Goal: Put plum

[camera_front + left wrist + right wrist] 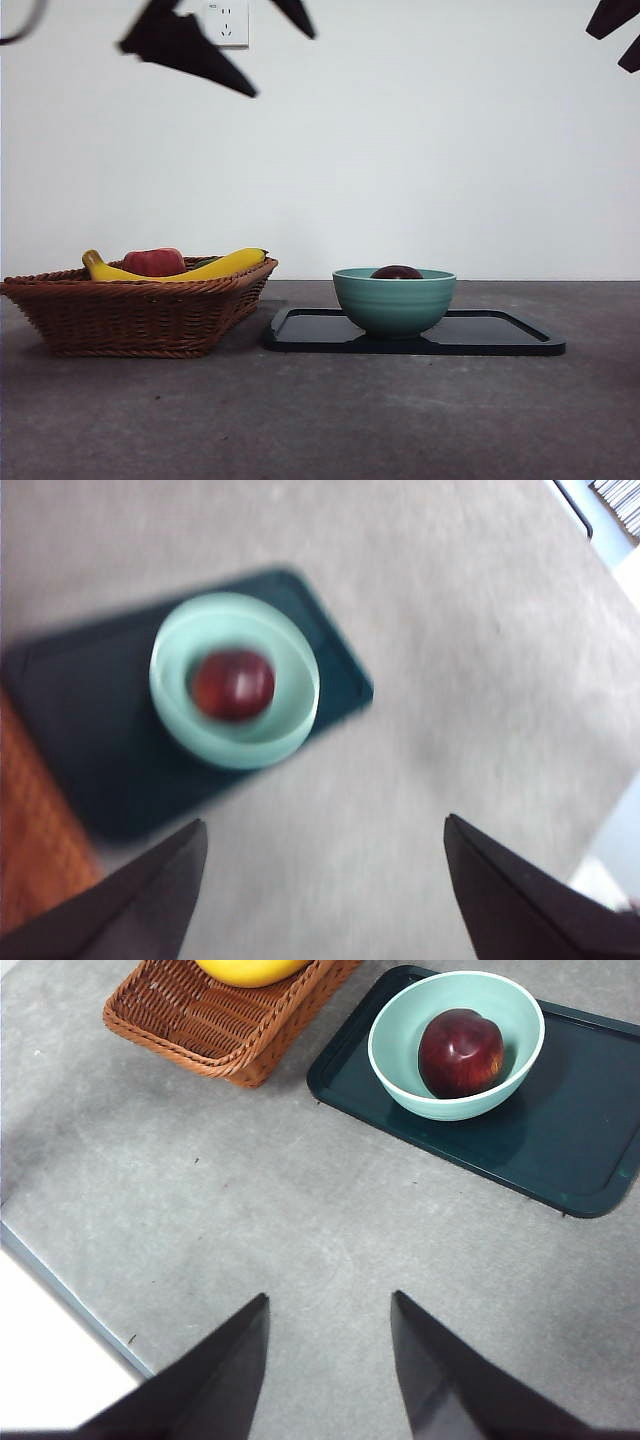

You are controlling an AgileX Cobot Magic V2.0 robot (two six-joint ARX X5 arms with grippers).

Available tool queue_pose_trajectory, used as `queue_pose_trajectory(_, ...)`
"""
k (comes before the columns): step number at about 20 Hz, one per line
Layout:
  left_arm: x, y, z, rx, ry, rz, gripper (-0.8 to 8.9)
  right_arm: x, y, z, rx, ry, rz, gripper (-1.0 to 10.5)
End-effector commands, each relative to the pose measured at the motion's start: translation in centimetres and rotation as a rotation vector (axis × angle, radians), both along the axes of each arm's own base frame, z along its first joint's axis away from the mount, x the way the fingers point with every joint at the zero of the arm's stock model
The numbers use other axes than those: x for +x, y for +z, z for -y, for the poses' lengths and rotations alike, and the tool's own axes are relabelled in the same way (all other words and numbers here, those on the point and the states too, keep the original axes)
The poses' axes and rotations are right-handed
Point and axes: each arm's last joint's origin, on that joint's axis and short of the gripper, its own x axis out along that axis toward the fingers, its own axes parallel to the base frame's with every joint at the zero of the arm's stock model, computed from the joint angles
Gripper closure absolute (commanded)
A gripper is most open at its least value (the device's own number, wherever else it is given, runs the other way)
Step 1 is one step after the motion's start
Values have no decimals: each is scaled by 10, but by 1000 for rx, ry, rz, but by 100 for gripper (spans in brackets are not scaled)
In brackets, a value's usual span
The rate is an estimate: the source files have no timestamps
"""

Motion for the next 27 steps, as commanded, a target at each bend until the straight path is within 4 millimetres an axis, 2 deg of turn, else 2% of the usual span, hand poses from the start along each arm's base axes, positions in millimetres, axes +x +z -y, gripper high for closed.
queue_pose_trajectory(1,22,4,25,27,-6,32,440,1,1,-1,9,2,-4,752)
queue_pose_trajectory(7,67,-15,74,100,4,43,440,1,1,-1,23,-15,-20,752)
queue_pose_trajectory(13,95,-50,109,197,13,43,440,-1,-1,-1,16,-23,-46,752)
queue_pose_trajectory(20,106,-96,134,298,-4,39,440,-1,-1,0,12,-23,-50,752)
queue_pose_trajectory(27,109,-124,145,354,-12,29,440,-1,-1,0,13,-23,-51,752)
